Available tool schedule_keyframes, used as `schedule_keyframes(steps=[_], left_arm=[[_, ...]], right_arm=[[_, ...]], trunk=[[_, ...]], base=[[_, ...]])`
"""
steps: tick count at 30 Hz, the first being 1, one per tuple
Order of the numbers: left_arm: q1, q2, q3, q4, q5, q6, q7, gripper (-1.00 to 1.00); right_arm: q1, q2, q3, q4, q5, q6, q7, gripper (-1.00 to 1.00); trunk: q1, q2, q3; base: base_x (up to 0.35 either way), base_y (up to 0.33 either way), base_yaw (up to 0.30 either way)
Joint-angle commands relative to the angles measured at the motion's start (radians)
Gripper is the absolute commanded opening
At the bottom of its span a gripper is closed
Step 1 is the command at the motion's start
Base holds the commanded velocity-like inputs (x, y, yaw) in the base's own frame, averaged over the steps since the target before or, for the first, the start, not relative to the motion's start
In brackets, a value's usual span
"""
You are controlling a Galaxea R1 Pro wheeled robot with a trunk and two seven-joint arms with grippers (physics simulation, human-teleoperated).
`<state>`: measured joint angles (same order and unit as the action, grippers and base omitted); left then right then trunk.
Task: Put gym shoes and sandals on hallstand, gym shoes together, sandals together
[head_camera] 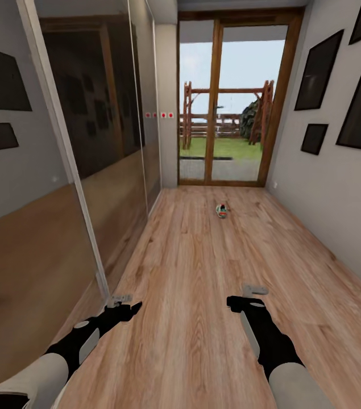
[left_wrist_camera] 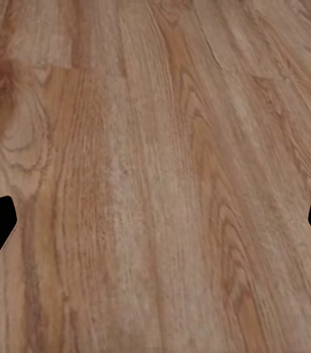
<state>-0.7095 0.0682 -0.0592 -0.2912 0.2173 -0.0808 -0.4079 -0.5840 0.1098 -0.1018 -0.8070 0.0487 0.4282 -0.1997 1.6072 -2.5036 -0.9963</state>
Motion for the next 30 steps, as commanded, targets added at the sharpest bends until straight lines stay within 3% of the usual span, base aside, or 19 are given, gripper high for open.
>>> schedule_keyframes(steps=[1,30], left_arm=[[-0.001,0.001,-0.006,0.001,0.009,-0.004,-0.002,1.00],[-0.001,0.001,-0.007,0.001,0.009,-0.004,-0.002,1.00]], right_arm=[[0.000,0.001,-0.003,-0.002,0.005,0.006,0.000,1.00],[0.000,0.001,-0.003,-0.002,0.005,0.006,0.000,1.00]], trunk=[[0.000,0.000,-0.001],[0.000,0.000,-0.002]], base=[[0.345,0.000,0.011],[0.345,0.000,0.001]])
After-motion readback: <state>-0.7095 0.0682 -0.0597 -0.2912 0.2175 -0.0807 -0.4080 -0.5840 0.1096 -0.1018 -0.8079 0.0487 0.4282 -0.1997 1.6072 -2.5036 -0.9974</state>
